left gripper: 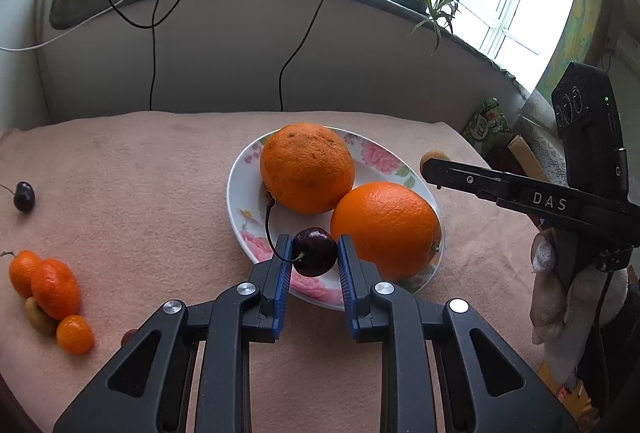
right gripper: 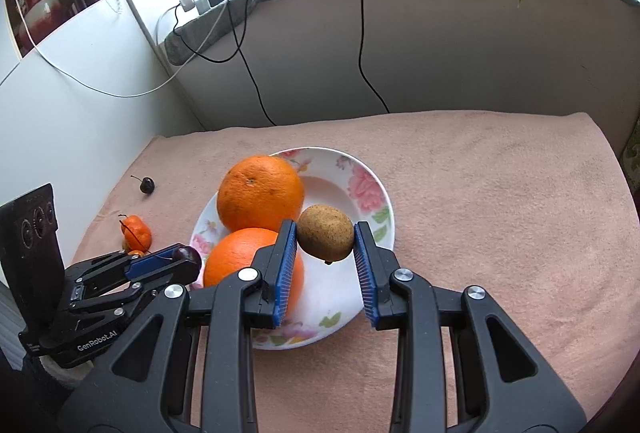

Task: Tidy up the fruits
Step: 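Carry the kiwi and cherries over the plate and open both grippers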

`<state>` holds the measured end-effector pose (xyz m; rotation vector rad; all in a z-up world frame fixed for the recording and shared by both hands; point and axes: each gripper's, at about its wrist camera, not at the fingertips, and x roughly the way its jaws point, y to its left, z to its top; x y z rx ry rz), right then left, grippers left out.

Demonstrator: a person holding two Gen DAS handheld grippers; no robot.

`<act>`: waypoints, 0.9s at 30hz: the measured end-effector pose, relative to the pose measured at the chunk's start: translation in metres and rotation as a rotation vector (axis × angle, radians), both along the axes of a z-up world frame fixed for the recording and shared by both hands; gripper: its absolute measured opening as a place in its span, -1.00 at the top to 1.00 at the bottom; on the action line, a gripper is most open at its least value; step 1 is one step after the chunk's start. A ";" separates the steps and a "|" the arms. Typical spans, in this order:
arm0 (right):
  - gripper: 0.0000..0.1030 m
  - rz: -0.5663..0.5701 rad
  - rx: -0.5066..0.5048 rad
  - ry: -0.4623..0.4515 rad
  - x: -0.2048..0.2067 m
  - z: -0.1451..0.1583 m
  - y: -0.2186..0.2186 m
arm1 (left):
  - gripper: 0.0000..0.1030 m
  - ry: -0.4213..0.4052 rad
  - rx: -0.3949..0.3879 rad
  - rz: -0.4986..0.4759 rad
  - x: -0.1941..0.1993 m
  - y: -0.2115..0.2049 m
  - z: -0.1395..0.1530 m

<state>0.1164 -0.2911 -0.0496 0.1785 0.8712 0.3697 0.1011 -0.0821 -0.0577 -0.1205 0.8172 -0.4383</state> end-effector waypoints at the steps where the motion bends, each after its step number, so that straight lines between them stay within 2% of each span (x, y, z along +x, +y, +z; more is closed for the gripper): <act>1: 0.41 -0.003 -0.001 0.005 0.001 -0.002 -0.001 | 0.59 0.002 0.005 0.000 0.000 0.000 0.000; 21: 0.41 0.016 -0.032 0.039 0.003 -0.018 0.002 | 0.57 0.000 0.024 -0.008 0.001 -0.005 0.002; 25: 0.36 0.008 -0.041 0.038 0.003 -0.016 0.002 | 0.00 -0.008 0.024 0.006 0.000 -0.004 0.004; 26: 0.31 0.010 -0.037 0.036 0.003 -0.015 0.002 | -0.03 -0.007 0.023 0.011 0.000 -0.004 0.004; 27: 0.13 0.005 -0.044 0.030 0.003 -0.014 0.003 | -0.06 -0.005 0.026 0.016 0.001 -0.003 0.005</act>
